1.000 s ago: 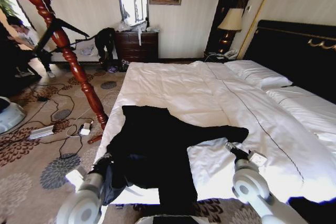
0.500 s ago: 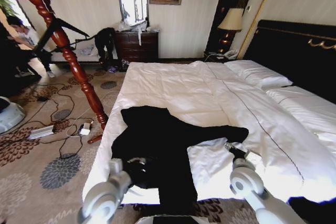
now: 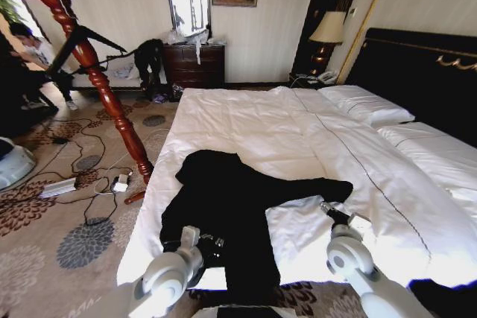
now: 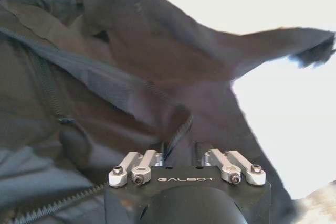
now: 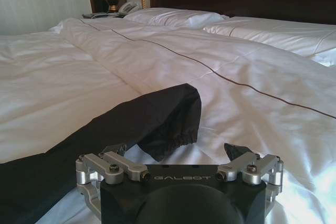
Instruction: Pick up the clothes from the bed and hang them on the clothes hanger.
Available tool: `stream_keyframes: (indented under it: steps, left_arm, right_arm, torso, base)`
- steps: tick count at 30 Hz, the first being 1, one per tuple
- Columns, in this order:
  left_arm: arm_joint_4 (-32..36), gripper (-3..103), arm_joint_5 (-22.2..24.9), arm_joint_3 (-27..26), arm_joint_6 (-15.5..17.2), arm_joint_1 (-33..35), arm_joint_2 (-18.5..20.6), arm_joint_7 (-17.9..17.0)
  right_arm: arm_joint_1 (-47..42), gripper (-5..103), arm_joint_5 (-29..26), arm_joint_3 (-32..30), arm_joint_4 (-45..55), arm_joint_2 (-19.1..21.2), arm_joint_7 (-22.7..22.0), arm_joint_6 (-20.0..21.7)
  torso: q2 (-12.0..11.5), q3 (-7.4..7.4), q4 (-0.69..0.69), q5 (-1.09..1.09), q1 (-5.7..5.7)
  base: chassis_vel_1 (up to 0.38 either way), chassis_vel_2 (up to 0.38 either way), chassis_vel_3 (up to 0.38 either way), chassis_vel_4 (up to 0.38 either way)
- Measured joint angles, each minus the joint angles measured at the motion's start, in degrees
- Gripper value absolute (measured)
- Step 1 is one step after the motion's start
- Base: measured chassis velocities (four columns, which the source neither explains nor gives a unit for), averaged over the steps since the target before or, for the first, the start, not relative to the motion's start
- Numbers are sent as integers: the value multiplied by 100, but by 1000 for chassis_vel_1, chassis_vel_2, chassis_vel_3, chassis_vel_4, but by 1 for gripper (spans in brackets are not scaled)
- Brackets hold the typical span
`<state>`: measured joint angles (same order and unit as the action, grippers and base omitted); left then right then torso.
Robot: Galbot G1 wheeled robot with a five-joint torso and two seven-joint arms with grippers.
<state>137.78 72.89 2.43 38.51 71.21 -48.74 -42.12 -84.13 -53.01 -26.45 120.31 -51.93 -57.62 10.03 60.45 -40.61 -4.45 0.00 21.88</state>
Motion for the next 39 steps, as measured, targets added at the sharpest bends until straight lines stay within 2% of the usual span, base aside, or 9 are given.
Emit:
stream_keyframes:
  steps: [3, 5, 8, 10, 13, 17, 28, 36, 39]
  left_arm:
    - [422, 53, 807, -367, 96, 116, -56, -59]
    - [498, 53, 1001, -481, 121, 133, -102, -66]
    - [553, 69, 1315, -781, 86, 149, -338, -112]
    - [492, 75, 1196, -910, 5, 137, -460, -117]
    - [-220, 85, 55, -1518, -215, -48, -848, -188]
    - [-1237, 99, -704, -2027, -445, -320, -1222, -202]
    - [-3497, 100, -414, -2779, -824, -1462, -2749, -111]
    - [-4100, 103, -575, -2832, -1005, -1815, -3065, 31]
    - [-4206, 93, -627, -2939, -1156, -1891, -3078, 67]
  right_arm:
    - [20, 100, 0, 25, -38, -2, 1, 0]
    - [28, 100, 0, 34, -47, -9, 1, -1]
    - [28, 100, 12, 41, -55, -33, 1, -1]
    - [15, 100, 23, 41, -49, -40, -1, -1]
    - [-50, 100, 54, 8, 26, -57, -2, -3]
    - [-116, 100, 85, -35, 99, -66, -2, -6]
    - [-393, 100, 93, -204, 365, -27, -42, -12]
    - [-512, 100, 103, -246, 426, 18, -54, -15]
    - [-504, 100, 94, -253, 435, 48, -57, -16]
  torso:
    - [0, 0, -1, 0, 0]
    - [0, 0, -2, 1, 0]
    - [0, 0, -2, 0, 0]
    - [0, 0, -1, 0, -1]
    - [0, 0, -3, 0, 0]
    - [0, 0, 0, -1, 0]
    - [0, 0, -3, 0, 0]
    - [0, 0, -3, 0, 0]
    - [0, 0, -2, 0, 0]
  base:
    - [0, 0, 0, 0]
    - [0, 0, 0, 0]
    - [0, 0, 0, 0]
    - [0, 0, 0, 0]
    - [0, 0, 0, 0]
    - [0, 0, 0, 0]
    - [0, 0, 0, 0]
    - [0, 0, 0, 0]
    - [0, 0, 0, 0]
